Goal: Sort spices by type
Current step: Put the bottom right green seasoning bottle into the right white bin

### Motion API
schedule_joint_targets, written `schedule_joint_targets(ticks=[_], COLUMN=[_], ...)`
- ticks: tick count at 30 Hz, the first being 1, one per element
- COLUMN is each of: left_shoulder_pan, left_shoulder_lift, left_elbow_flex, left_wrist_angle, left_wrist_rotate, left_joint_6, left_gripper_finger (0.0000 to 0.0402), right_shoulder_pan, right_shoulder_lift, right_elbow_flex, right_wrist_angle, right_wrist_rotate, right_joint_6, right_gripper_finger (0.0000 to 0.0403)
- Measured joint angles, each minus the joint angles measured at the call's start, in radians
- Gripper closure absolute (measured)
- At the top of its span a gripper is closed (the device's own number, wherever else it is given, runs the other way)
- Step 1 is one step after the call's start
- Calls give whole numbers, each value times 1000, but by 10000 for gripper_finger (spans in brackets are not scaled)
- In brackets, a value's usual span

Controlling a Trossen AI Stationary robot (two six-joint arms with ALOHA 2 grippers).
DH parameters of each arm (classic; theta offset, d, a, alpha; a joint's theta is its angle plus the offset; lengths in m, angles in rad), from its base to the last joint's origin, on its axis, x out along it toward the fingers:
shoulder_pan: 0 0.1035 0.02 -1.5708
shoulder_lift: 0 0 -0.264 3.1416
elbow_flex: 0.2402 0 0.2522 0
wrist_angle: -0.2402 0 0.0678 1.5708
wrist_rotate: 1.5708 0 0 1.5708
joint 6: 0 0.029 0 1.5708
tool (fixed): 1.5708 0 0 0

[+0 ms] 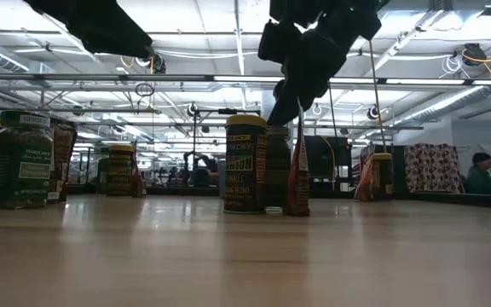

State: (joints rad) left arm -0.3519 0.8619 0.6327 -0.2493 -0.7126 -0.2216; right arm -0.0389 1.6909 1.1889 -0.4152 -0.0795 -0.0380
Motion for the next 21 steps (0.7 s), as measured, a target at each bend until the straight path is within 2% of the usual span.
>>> schedule_joint_targets(ticks=[12,21], left_shoulder_pan=[0,0], left_shoulder_lift=[0,0], left_elbow_flex=[0,0], left_wrist_angle=[0,-3], left_wrist_rotate=[0,0], left_joint_6=[1,1], left_gripper_finger=[125,125], right_shoulder_pan=[0,1], right_shoulder_lift=[1,58], right_elbow_flex=[-18,-18], right_wrist_angle=[18,46], right_wrist_rotate=[0,0], right_joint_6=[0,0], right_gripper_finger=[140,140])
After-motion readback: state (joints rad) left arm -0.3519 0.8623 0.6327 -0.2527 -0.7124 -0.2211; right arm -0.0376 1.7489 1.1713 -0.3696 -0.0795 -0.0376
